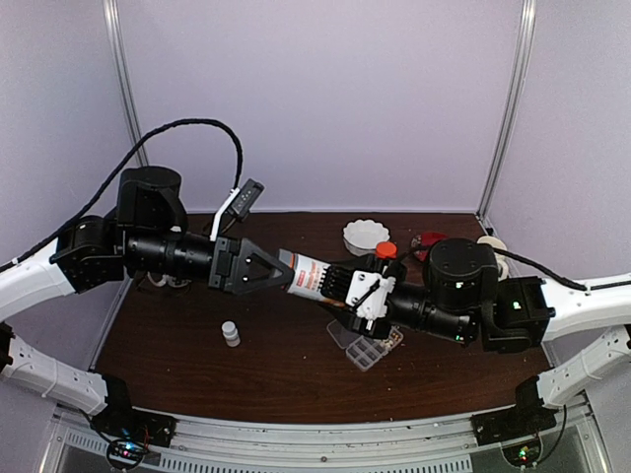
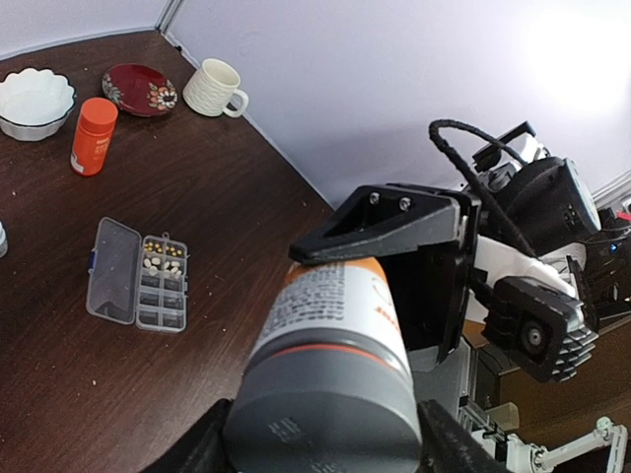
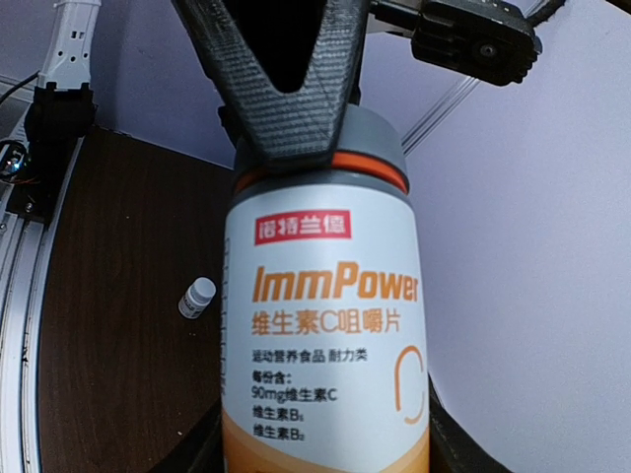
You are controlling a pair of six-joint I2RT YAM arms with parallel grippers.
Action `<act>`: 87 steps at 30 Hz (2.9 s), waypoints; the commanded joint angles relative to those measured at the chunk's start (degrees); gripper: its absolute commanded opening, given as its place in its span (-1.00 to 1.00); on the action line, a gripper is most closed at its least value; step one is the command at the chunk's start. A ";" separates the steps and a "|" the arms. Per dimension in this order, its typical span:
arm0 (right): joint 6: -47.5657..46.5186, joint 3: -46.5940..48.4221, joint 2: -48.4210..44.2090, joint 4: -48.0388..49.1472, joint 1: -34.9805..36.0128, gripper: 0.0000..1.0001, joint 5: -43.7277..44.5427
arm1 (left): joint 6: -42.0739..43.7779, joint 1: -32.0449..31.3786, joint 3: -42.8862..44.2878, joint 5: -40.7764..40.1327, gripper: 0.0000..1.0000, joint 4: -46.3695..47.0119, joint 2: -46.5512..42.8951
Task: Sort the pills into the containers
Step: Screw the lid of the pill bottle onto the pill bottle, then place the pill bottle at the center of the board.
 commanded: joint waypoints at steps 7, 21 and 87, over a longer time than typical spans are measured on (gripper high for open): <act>2.39 3.19 0.48 -0.90 0.12 -1.00 -1.93 | 2.67 0.72 0.89 2.56 -0.45 2.78 -1.18; 22.85 8.75 -0.58 -6.87 -11.79 -1.00 -42.13 | 27.29 0.27 -0.51 15.61 -1.00 7.12 0.74; 53.42 -9.84 -6.17 23.78 -16.43 -1.00 -46.46 | 72.31 -3.18 -9.26 5.73 0.71 24.97 -3.89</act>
